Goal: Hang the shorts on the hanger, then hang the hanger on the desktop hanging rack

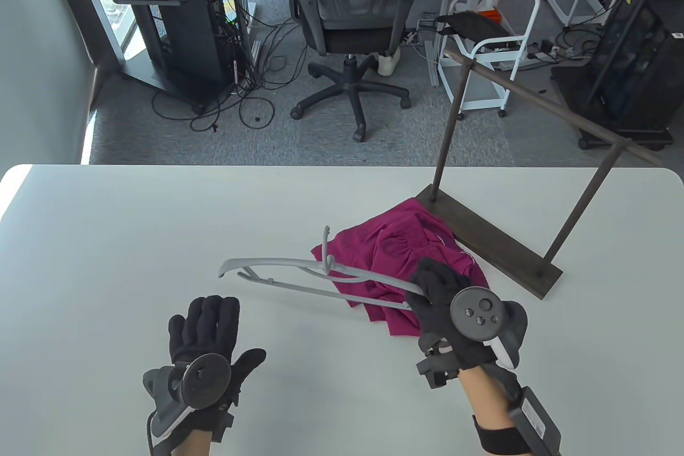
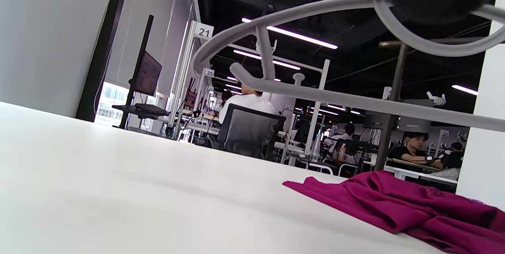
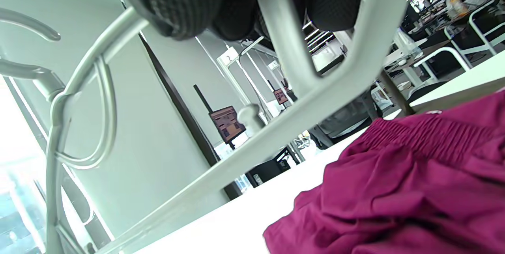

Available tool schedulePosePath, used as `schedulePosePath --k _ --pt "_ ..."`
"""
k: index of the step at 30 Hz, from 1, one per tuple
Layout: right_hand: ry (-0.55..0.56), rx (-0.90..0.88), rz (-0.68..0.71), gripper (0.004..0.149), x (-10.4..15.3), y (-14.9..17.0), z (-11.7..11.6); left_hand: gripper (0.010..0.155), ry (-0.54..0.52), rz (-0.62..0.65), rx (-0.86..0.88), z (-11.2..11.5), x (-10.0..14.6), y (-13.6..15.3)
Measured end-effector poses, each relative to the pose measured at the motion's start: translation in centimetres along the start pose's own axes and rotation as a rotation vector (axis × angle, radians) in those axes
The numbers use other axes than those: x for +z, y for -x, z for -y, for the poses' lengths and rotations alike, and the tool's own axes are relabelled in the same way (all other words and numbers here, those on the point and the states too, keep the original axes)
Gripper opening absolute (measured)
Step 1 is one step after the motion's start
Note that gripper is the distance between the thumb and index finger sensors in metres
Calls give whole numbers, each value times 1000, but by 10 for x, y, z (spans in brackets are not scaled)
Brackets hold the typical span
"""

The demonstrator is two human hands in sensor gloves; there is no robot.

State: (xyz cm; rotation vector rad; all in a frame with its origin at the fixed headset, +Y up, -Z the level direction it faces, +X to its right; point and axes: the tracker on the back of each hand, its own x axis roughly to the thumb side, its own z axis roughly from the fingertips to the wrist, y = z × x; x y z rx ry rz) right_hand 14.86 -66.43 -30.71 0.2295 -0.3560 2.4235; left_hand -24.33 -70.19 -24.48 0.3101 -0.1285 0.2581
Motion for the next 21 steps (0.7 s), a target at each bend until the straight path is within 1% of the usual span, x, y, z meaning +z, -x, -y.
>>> schedulePosePath --k 3,5,7,11,13,16,18,21 --pt "-29 9 33 48 9 -7 -11 97 -91 18 22 -7 2 -2" --pt "-51 14 51 48 13 -8 -17 96 -104 23 31 -9 3 -1" --pt "-60 19 64 47 15 -7 -25 94 -79 26 43 -7 2 -1" --pt "-157 -31 57 47 18 -3 -42 86 -33 31 69 -2 0 0" --pt "-183 -31 56 48 19 -1 -47 78 -27 31 96 -1 0 0" --pt "-234 -74 46 48 21 1 -55 71 11 41 134 3 -1 -1" --pt "-259 -88 37 47 22 2 -59 69 40 40 140 6 -2 -3" --pt "-286 -86 51 47 22 3 -61 66 56 31 144 9 -4 -2"
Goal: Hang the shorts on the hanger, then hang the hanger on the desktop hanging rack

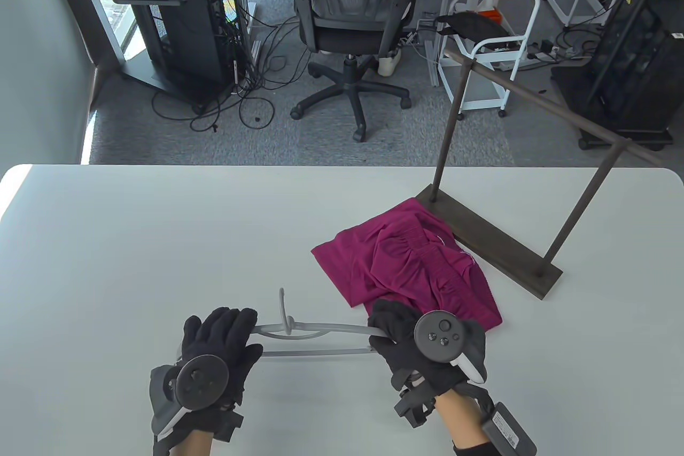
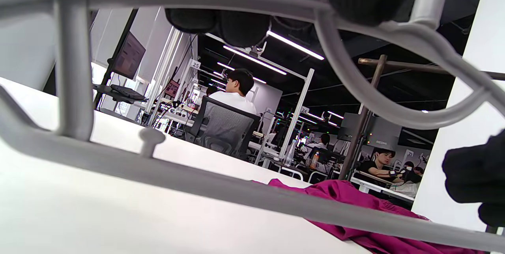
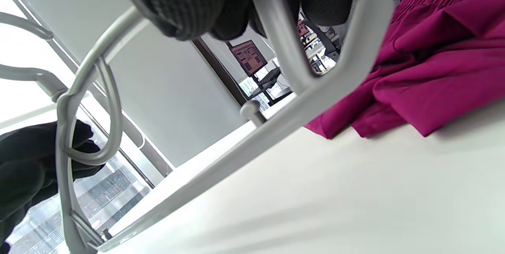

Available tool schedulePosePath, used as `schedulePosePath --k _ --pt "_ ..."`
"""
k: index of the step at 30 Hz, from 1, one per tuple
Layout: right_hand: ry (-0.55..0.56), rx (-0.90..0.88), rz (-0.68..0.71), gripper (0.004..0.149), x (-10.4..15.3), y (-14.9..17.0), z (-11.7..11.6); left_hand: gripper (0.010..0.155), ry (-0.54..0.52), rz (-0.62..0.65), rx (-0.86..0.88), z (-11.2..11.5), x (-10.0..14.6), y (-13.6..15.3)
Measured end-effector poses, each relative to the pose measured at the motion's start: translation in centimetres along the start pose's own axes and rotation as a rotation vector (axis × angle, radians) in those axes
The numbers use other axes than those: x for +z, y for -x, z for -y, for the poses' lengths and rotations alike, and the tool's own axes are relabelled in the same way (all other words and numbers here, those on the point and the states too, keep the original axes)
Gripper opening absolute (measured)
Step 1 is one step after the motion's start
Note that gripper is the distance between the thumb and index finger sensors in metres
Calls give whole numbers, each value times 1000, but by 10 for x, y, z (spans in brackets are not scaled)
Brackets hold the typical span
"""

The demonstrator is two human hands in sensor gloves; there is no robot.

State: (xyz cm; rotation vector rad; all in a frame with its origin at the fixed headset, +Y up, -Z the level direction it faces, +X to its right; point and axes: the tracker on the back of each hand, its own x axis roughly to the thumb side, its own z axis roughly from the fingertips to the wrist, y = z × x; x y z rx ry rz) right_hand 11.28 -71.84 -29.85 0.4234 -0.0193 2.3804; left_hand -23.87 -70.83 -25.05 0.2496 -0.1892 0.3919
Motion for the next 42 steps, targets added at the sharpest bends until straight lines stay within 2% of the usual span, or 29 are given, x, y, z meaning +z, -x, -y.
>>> schedulePosePath --k 5,9,13,18,23,27,32,33,36,39,42 --pt "-29 -10 20 47 0 0 -2 59 9 2 2 1 -1 0" --pt "-38 21 33 49 0 -1 1 53 13 1 73 2 -1 1" --pt "44 78 32 61 2 -1 31 52 -11 -34 163 -1 0 7" --pt "179 214 -53 58 -6 13 74 52 -57 -60 178 -7 4 10" --pt "219 358 -197 57 -27 34 104 52 -35 -67 165 -7 4 11" --pt "210 505 -351 57 -44 58 116 52 -37 -77 155 -7 5 12" --pt "15 592 -561 57 -56 107 110 52 -30 -86 148 -8 5 12" --pt "-73 577 -579 58 -57 121 104 52 -28 -87 146 -8 5 12" --pt "-193 559 -645 62 -54 140 93 52 -24 -88 145 -7 4 12" --pt "-257 550 -678 71 -51 152 81 52 -15 -90 141 -6 4 12" --pt "-359 604 -734 77 -47 160 64 52 -6 -90 138 -5 3 12"
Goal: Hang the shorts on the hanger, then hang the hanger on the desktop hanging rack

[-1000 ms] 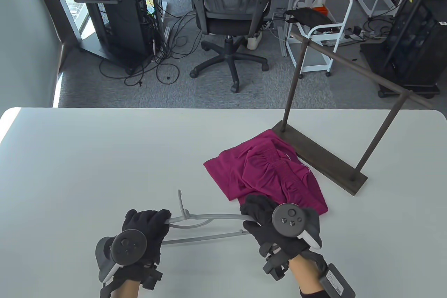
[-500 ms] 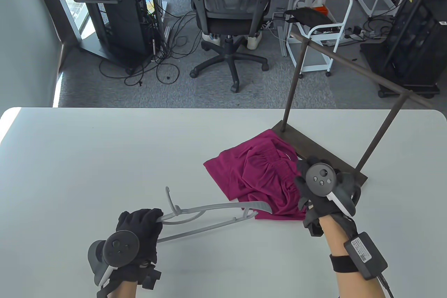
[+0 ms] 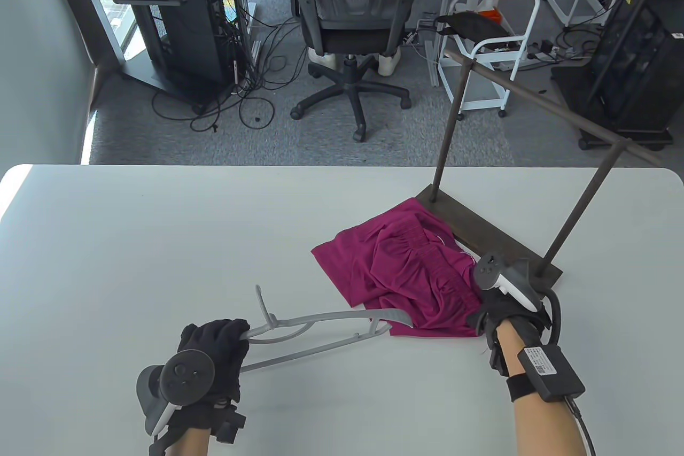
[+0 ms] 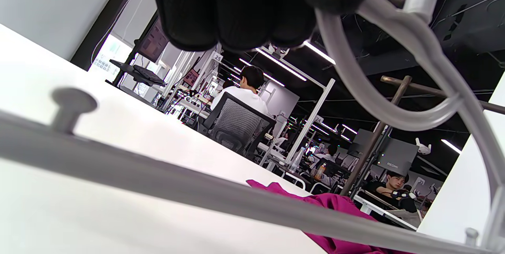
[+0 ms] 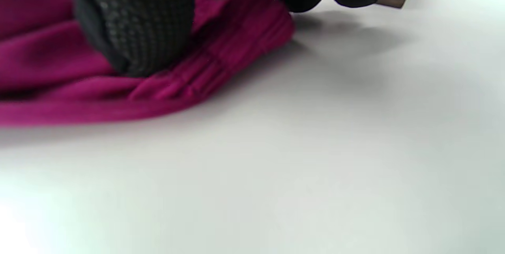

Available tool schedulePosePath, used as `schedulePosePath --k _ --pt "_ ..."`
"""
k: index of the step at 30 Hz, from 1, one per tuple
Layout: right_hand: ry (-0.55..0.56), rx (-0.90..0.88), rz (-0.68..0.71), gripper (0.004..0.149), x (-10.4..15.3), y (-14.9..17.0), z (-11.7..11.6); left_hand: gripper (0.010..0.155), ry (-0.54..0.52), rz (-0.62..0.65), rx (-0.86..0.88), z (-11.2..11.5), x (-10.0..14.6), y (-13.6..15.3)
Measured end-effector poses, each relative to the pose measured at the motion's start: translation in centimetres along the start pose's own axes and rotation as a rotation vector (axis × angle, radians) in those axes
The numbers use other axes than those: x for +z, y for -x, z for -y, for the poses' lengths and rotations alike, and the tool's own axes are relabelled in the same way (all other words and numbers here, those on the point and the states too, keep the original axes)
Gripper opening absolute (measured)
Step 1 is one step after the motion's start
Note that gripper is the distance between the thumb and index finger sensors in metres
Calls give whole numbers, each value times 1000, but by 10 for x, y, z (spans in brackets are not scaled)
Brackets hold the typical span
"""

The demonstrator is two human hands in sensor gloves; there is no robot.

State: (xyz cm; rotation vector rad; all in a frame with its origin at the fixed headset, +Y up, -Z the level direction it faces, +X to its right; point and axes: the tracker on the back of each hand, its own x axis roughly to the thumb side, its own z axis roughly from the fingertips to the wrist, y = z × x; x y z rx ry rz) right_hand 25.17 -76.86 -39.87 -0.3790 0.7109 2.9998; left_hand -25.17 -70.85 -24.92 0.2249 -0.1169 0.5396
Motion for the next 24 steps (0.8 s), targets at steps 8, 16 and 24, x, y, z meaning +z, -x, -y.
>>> schedulePosePath --k 8,16,24 --pt "268 -36 -3 45 15 -11 2 52 3 -10 2 0 0 1" --pt "637 -56 203 42 69 -43 45 52 -52 -36 10 -4 2 3" --pt "886 46 578 41 149 -91 54 52 -182 -70 55 -14 6 8"
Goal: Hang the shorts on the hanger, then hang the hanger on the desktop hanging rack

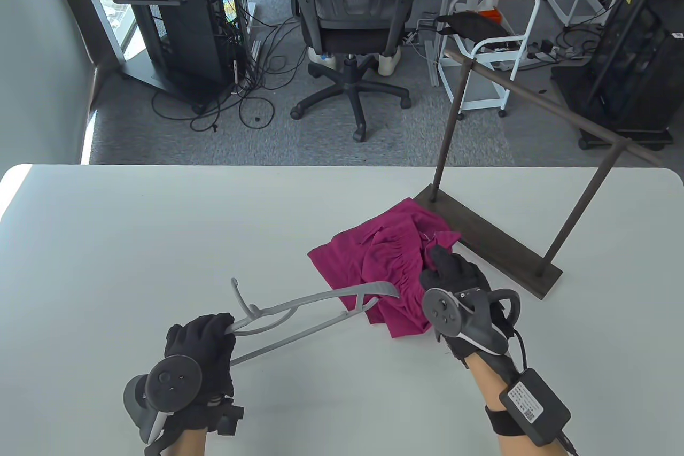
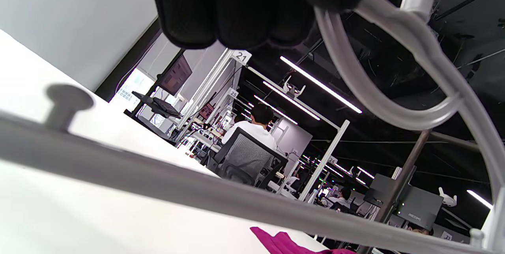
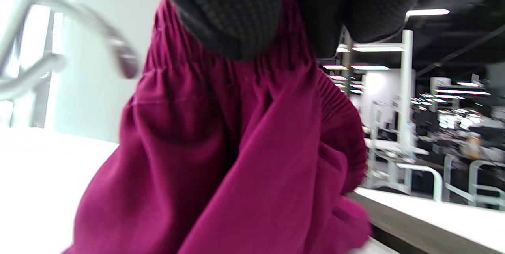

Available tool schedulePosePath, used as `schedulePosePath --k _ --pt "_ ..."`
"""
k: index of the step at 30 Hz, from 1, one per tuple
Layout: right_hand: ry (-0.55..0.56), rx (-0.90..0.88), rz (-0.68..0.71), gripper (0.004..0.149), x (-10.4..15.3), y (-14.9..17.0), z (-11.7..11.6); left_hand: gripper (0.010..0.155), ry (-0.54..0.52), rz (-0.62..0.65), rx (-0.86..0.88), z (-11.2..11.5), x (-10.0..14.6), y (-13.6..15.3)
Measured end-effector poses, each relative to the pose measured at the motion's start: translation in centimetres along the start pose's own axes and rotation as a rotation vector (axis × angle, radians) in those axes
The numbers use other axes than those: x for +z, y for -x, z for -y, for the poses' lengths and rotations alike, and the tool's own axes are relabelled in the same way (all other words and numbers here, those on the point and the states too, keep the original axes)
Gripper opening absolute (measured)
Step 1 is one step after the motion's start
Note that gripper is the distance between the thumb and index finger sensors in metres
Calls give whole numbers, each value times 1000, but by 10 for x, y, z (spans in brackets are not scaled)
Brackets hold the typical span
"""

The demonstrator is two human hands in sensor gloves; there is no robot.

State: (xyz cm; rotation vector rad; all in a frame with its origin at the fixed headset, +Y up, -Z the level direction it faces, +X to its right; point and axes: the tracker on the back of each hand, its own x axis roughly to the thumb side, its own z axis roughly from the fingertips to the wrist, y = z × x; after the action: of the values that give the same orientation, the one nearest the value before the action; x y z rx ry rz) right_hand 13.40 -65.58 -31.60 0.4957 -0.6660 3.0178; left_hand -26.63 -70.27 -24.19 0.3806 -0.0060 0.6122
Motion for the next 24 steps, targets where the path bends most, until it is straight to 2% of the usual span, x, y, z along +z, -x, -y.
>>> schedulePosePath --k 5,12,16,24 --pt "74 -24 128 41 21 -21 16 52 -50 16 14 -5 0 -1" --pt "62 -137 76 41 38 -9 13 51 -16 136 -75 -10 -9 -11" --pt "60 -160 43 41 41 -1 11 51 -37 184 -53 -13 -18 -21" --pt "85 -216 32 42 42 0 16 51 -47 246 -120 -7 -36 -45"
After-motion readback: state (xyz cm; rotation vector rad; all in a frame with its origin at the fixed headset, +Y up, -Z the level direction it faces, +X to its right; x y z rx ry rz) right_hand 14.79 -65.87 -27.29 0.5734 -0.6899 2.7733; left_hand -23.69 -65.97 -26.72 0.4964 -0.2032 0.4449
